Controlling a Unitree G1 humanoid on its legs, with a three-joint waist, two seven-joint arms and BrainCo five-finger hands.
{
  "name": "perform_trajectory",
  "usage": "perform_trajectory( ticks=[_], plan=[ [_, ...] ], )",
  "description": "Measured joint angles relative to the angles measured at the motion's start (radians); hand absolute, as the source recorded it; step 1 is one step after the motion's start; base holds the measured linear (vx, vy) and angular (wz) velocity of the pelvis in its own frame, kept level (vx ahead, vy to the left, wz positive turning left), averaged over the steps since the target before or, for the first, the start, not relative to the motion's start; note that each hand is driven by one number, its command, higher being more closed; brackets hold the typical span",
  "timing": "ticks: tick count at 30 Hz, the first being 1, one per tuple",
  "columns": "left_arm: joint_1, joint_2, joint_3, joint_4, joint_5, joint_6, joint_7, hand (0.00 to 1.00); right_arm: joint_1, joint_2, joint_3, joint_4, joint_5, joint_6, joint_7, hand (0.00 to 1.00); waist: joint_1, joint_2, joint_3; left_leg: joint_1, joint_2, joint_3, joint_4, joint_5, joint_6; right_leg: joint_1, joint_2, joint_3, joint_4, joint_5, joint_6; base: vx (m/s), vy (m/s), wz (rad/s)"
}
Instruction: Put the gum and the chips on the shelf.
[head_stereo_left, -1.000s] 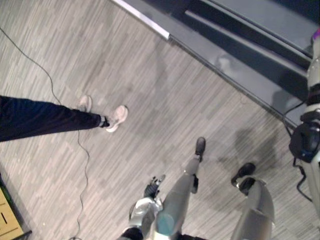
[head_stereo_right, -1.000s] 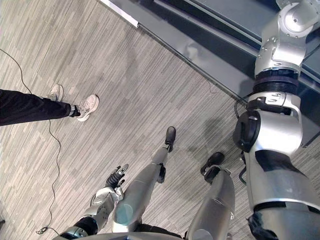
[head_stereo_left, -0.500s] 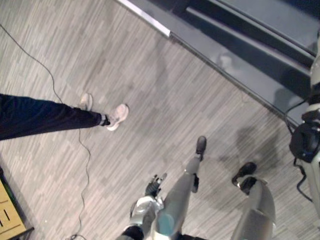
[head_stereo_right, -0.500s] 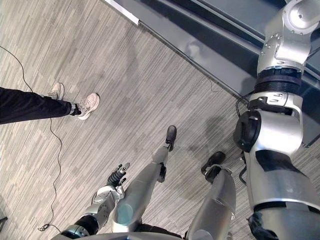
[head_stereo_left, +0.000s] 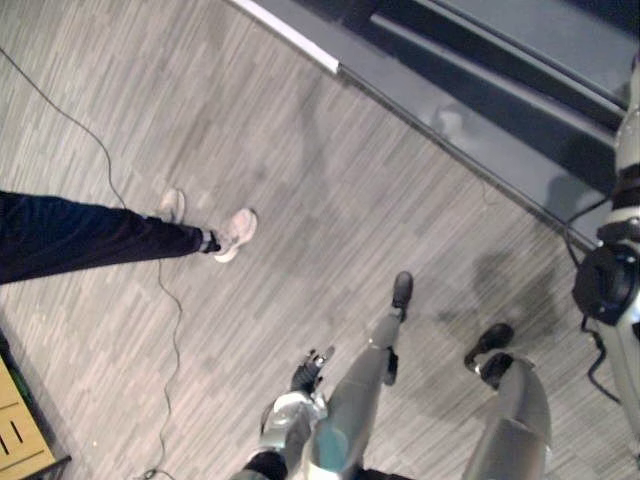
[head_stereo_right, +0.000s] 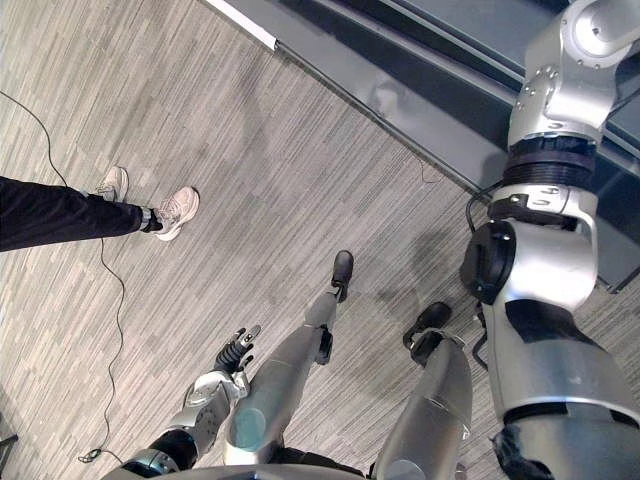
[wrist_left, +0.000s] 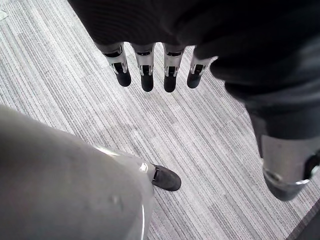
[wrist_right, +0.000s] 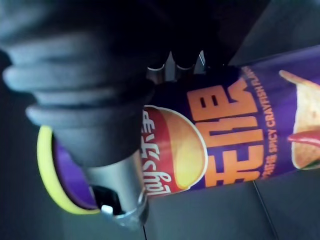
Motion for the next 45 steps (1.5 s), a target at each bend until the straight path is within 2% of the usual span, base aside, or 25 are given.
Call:
perform_trajectory(
  ticks=[7, 8, 18, 27, 32, 35, 37, 40, 42, 45],
  plan=[
    [-0.007, 0.0, -0.002, 0.006, 0.0, 0.001, -0.008, 0.0, 0.048, 0.035, -0.001, -0.036, -0.032, -0.038, 0.011, 1.0, -0.001, 0.0, 0.0, 0.0, 0.001, 0.007, 0.002, 0.003, 0.003, -0.006, 0.002, 0.009, 0.003, 0.0, 0.0, -0.02, -0.07, -0.03],
    [-0.007, 0.0, -0.003, 0.006, 0.0, 0.001, -0.011, 0.0, 0.053, 0.036, -0.001, -0.036, -0.032, -0.039, 0.016, 0.0, 0.0, 0.0, 0.0, 0.0, 0.001, 0.007, 0.002, 0.002, 0.003, -0.006, 0.002, 0.01, 0.003, 0.0, 0.0, -0.03, -0.059, 0.0],
    [-0.01, 0.0, -0.002, 0.007, 0.0, 0.001, -0.035, 0.0, 0.155, 0.104, -0.026, -0.028, -0.02, -0.035, 0.07, 0.0, 0.001, 0.0, 0.0, 0.0, 0.002, 0.01, 0.002, 0.0, 0.001, -0.007, 0.003, 0.013, 0.001, 0.0, 0.0, -0.02, -0.063, -0.01],
    [-0.01, -0.001, 0.001, 0.006, 0.0, 0.002, -0.042, 0.0, 0.203, 0.133, -0.031, -0.028, -0.02, -0.035, 0.088, 0.0, -0.003, 0.0, 0.0, 0.0, 0.007, 0.018, 0.009, 0.0, 0.0, -0.009, 0.01, 0.019, 0.0, 0.001, -0.001, -0.02, -0.069, -0.02],
    [-0.01, -0.005, 0.01, 0.007, 0.0, 0.002, -0.042, 0.0, 0.264, 0.182, -0.038, 0.015, -0.007, -0.035, 0.09, 0.0, -0.006, 0.0, 0.0, 0.012, 0.017, 0.036, 0.051, -0.025, -0.003, 0.019, 0.023, 0.031, -0.009, 0.003, 0.0, -0.03, -0.067, -0.11],
    [-0.01, -0.011, 0.03, 0.008, 0.0, 0.006, -0.046, 0.0, 0.345, 0.224, -0.036, 0.016, 0.001, -0.039, 0.111, 0.0, -0.01, -0.001, 0.0, 0.029, 0.039, 0.049, 0.091, -0.054, -0.004, 0.059, 0.052, 0.034, -0.043, 0.018, -0.003, -0.02, -0.071, -0.25],
    [-0.01, -0.02, 0.06, 0.017, 0.0, 0.016, -0.046, 0.0, 0.412, 0.253, -0.026, 0.016, 0.001, -0.043, 0.114, 0.0, -0.016, -0.002, 0.001, 0.051, 0.052, 0.063, 0.109, -0.074, -0.004, 0.093, 0.07, 0.039, -0.069, 0.028, -0.001, 0.0, -0.045, -0.26],
    [-0.008, -0.023, 0.102, 0.049, 0.0, 0.023, -0.046, 0.0, 0.541, 0.323, 0.025, 0.019, -0.001, -0.046, 0.152, 0.0, -0.059, -0.01, 0.004, 0.103, 0.073, 0.094, 0.146, -0.115, 0.0, 0.164, 0.103, 0.062, -0.119, 0.048, 0.007, 0.02, -0.025, -0.35],
    [-0.008, -0.025, 0.122, 0.062, 0.002, 0.023, -0.045, 0.0, 0.606, 0.342, 0.049, 0.021, -0.001, -0.042, 0.16, 0.0, -0.069, -0.017, 0.008, 0.13, 0.08, 0.109, 0.173, -0.142, 0.0, 0.201, 0.113, 0.075, -0.135, 0.051, 0.011, 0.03, -0.012, -0.33],
    [0.001, -0.016, 0.161, 0.077, 0.018, 0.022, -0.039, 0.0, 0.752, 0.401, 0.079, 0.031, -0.001, -0.039, 0.194, 0.0, -0.106, -0.051, 0.017, 0.191, 0.097, 0.13, 0.22, -0.192, -0.001, 0.282, 0.135, 0.093, -0.166, 0.055, 0.016, 0.05, -0.02, -0.35]
  ],
)
